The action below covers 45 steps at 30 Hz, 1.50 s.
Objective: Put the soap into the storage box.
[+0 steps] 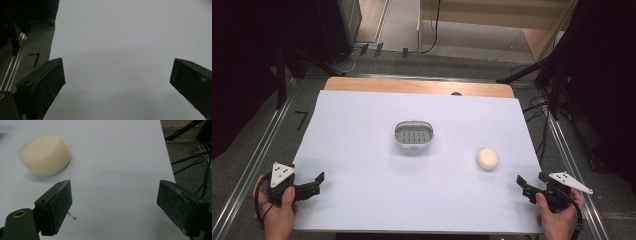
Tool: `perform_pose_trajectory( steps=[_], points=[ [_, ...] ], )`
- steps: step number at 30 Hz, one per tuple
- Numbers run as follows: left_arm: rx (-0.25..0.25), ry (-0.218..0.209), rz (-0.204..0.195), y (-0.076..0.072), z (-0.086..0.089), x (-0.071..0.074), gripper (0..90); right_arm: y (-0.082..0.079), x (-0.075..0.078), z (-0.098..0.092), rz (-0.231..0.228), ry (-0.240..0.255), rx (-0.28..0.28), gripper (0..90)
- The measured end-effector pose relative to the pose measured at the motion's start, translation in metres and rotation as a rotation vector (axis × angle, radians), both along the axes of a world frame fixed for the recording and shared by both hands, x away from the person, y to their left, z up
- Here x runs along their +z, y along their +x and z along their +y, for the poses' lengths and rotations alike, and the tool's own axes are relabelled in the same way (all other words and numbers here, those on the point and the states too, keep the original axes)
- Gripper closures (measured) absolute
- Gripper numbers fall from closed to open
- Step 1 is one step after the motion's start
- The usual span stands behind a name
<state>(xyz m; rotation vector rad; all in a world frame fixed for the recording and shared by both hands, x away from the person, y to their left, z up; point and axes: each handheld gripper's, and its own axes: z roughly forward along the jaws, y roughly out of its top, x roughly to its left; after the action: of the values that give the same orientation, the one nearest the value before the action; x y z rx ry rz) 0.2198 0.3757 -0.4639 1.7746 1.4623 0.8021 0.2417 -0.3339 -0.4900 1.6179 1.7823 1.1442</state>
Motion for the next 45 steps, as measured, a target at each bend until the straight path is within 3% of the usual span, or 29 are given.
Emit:
perform_pose_trajectory(
  steps=[8,16,26,30,39,45],
  points=[
    [-0.004,-0.003,-0.015,-0.001,0.0,0.0,0.4,-0.001,0.0,0.001,0.002,-0.007,-0.001,13.5],
    [-0.002,0.0,-0.006,-0.001,0.0,0.0,0.4,-0.001,0.0,0.001,0.001,-0.003,-0.001,13.5],
    [-0.005,-0.005,-0.011,-0.001,0.0,0.0,0.4,-0.003,0.006,0.002,-0.022,-0.009,0.007,13.3],
    [-0.007,-0.005,-0.02,-0.002,0.0,0.0,0.4,-0.005,0.013,0.0,-0.033,0.095,0.004,13.2],
    [-0.001,-0.008,-0.035,-0.003,0.0,0.001,0.4,-0.006,0.024,0.024,-0.036,0.049,0.054,13.2],
    [-0.008,0.001,-0.054,-0.005,-0.001,0.001,0.4,0.004,0.027,0.043,-0.015,0.025,0.09,13.2]
  ],
)
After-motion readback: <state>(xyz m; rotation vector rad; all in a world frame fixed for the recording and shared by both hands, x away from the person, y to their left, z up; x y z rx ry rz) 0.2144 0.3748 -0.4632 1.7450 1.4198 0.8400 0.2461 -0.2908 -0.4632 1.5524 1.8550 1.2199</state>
